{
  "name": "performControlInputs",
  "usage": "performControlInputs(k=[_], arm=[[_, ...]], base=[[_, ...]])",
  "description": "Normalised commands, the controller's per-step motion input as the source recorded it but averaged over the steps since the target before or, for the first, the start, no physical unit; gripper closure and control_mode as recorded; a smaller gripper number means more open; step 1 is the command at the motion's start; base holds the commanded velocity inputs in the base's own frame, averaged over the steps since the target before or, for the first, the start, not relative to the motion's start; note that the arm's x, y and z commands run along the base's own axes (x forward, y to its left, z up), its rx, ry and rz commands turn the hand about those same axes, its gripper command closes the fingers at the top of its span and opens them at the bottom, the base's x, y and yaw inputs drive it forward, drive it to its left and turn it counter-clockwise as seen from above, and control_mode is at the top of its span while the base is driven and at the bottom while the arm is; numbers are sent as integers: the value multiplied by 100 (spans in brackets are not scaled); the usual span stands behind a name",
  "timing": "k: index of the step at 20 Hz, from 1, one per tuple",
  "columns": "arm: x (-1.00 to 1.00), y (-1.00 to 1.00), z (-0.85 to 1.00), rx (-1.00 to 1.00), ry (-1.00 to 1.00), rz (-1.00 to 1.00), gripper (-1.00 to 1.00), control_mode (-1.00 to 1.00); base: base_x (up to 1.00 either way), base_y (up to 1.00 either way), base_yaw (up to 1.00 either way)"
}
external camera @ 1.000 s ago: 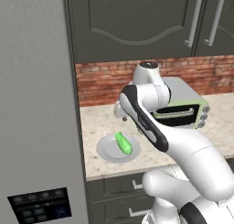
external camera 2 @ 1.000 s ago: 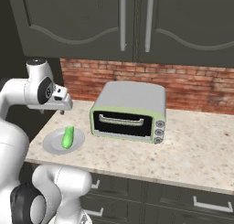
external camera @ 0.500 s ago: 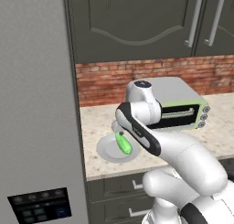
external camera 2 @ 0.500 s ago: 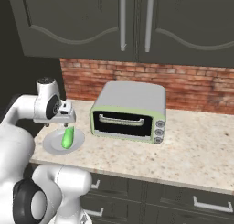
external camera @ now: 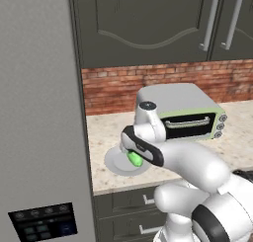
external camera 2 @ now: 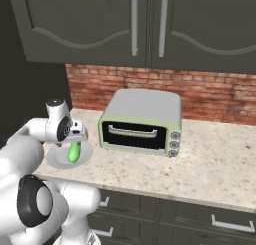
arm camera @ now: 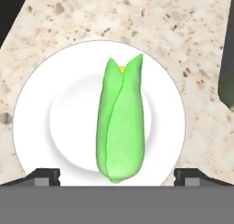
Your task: Place the corn on the rack of the oven.
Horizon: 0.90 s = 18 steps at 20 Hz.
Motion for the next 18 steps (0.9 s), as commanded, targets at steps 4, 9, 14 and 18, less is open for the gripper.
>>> performControlInputs(k=[4, 9, 14, 18], arm=[[4, 0, -50, -1, 4, 0, -100, -100], [0, 0, -45, 0, 4, 0, -100, -100], [0, 0, -32, 0, 0, 0, -100, -100], [0, 0, -29, 0, 0, 0, -100, -100]], base=[[0, 0, 0], [0, 0, 0], [0, 0, 0], [0, 0, 0]])
